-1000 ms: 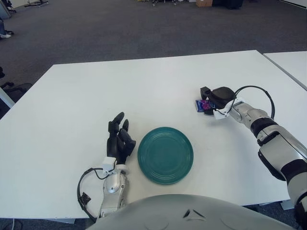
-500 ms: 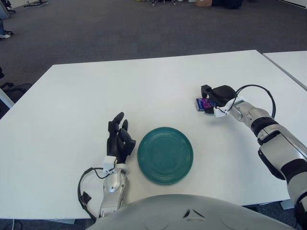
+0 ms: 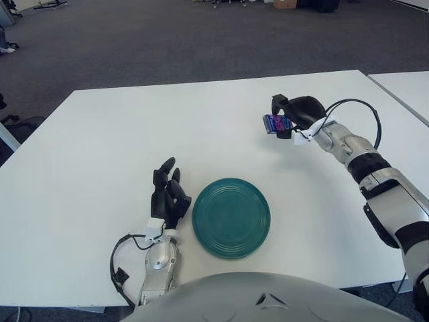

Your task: Put the gum into the plate.

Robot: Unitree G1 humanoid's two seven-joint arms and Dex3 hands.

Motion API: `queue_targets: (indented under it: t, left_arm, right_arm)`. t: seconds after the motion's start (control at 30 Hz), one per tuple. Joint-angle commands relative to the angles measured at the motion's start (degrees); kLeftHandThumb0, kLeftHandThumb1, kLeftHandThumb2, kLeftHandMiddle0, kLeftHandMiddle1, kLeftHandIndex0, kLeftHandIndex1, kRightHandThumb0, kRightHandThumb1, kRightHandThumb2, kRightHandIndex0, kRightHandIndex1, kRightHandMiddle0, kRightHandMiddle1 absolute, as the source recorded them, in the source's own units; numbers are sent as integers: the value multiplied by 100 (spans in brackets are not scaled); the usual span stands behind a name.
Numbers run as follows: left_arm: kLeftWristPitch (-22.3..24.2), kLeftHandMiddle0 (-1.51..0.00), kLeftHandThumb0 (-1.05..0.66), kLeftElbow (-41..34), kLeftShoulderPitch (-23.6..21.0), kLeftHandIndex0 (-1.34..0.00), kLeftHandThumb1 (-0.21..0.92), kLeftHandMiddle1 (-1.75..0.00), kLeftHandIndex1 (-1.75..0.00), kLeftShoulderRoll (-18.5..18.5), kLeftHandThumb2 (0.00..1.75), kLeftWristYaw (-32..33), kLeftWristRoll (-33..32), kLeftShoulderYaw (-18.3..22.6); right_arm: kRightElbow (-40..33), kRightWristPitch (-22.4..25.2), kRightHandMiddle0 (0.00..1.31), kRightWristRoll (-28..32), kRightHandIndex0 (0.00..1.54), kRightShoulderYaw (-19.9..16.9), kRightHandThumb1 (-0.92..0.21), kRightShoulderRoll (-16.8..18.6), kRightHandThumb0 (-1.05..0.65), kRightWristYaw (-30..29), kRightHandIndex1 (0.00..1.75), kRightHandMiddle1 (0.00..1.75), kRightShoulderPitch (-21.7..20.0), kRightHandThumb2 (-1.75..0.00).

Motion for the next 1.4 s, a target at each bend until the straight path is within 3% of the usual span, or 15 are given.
queue_targets:
  t: [0.0, 0.37, 0.6, 0.73, 1.1, 1.37]
  left_arm:
    - [116, -39, -82, 31, 132, -5, 92, 0, -89, -251, 104, 32, 25, -90]
    - [-139, -43, -87, 335, 131, -7, 92, -2, -91, -309, 101, 154, 89, -82]
    - [-328, -46, -91, 465, 141, -9, 92, -3, -91, -312, 98, 69, -48, -93]
    - [-374, -47, -92, 458, 168, -10, 92, -4, -91, -322, 97, 50, -97, -118]
    - [-367, -48, -91, 431, 179, -11, 92, -3, -90, -338, 97, 40, -146, -160]
    - [-279, -47, -92, 385, 165, -10, 92, -2, -89, -320, 97, -15, -239, -189]
  right_arm:
    - [-737, 105, 48, 238, 78, -229, -49, -121, -43, 370, 175, 175, 335, -110]
    - [-2036, 123, 50, 196, 82, -314, -46, -241, -44, 1128, 175, 175, 982, -113]
    - [-3578, 227, 52, 256, 89, -438, -43, -343, -45, 1895, 175, 175, 1510, -117]
    - [-4179, 240, 53, 240, 101, -492, -42, -335, -45, 2211, 175, 175, 1682, -118]
    - [-5486, -78, 52, 122, 119, -428, -43, -280, -44, 2555, 175, 175, 2270, -116]
    - [-6201, -322, 53, 269, 116, -470, -42, -257, -45, 2926, 175, 175, 2620, -119]
